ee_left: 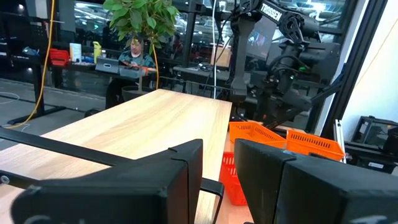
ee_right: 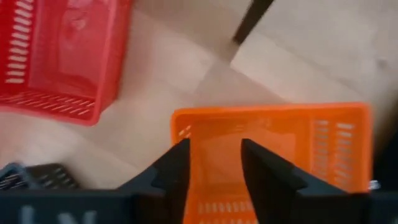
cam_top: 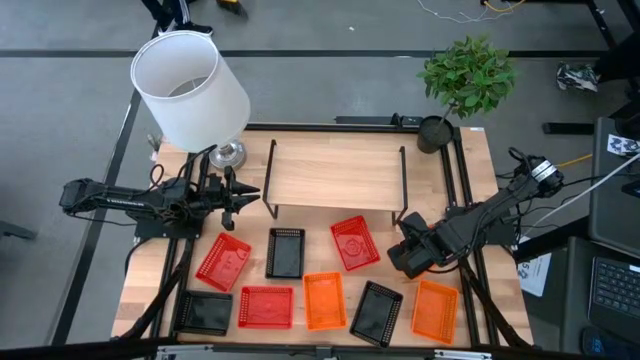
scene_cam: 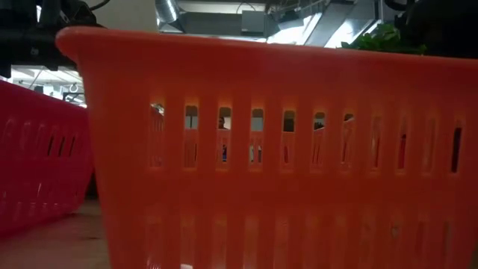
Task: Stack baskets on shelf by color
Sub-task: Put the top orange bin on the shelf
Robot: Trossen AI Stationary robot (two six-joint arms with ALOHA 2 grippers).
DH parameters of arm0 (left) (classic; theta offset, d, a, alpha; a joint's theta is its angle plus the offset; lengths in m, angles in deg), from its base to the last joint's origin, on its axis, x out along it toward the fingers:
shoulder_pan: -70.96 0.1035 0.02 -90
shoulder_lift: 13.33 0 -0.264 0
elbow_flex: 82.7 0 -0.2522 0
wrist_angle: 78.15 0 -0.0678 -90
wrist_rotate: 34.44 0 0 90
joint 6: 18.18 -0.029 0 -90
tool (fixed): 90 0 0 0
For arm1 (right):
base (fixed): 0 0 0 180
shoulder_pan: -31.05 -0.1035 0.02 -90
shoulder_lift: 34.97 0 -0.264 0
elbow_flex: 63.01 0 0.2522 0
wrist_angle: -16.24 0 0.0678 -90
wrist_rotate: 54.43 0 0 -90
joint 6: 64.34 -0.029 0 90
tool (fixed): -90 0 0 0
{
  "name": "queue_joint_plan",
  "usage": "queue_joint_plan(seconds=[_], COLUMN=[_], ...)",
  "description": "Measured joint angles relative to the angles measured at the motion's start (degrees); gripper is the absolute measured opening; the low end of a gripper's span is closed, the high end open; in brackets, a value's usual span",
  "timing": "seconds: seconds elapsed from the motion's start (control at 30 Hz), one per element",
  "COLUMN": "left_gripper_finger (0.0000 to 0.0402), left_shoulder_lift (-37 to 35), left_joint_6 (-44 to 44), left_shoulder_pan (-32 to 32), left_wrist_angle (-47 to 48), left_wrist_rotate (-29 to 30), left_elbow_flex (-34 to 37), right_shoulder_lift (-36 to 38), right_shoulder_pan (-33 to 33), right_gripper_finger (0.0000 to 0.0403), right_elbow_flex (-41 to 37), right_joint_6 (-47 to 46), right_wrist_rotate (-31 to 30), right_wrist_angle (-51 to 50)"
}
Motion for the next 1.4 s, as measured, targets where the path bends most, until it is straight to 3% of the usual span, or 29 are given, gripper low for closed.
queue_joint_plan(seconds=[0.2,0.43,0.67,0.9,1.17,1.4], left_gripper_finger=[0.0085,0.0085,0.0085,0.0085,0.0085,0.0085], left_shoulder_lift=[0.01,0.01,0.01,0.00,-0.01,-0.01], left_joint_6=[0.00,-0.01,0.00,0.00,-0.02,0.00], left_shoulder_pan=[-0.01,0.00,0.01,0.01,0.01,0.01], left_wrist_angle=[0.00,0.00,0.00,0.00,0.00,0.00], left_wrist_rotate=[0.01,-0.01,-0.01,0.00,-0.01,-0.01], left_elbow_flex=[0.00,0.00,0.00,0.00,0.00,0.00], right_shoulder_lift=[0.00,0.00,-0.10,-1.77,-1.97,-1.99], right_shoulder_pan=[-0.61,-0.61,-0.58,-0.44,-0.44,-0.44], right_gripper_finger=[0.0217,0.0222,0.0215,0.0157,0.0014,0.0003], right_elbow_flex=[-3.33,-11.02,-15.07,-15.54,-15.47,-8.10], right_joint_6=[-0.46,-0.63,-0.61,-0.15,0.50,3.48], right_wrist_rotate=[2.72,7.04,7.60,7.60,8.46,8.63], right_wrist_angle=[6.10,18.18,20.47,22.65,23.55,20.74])
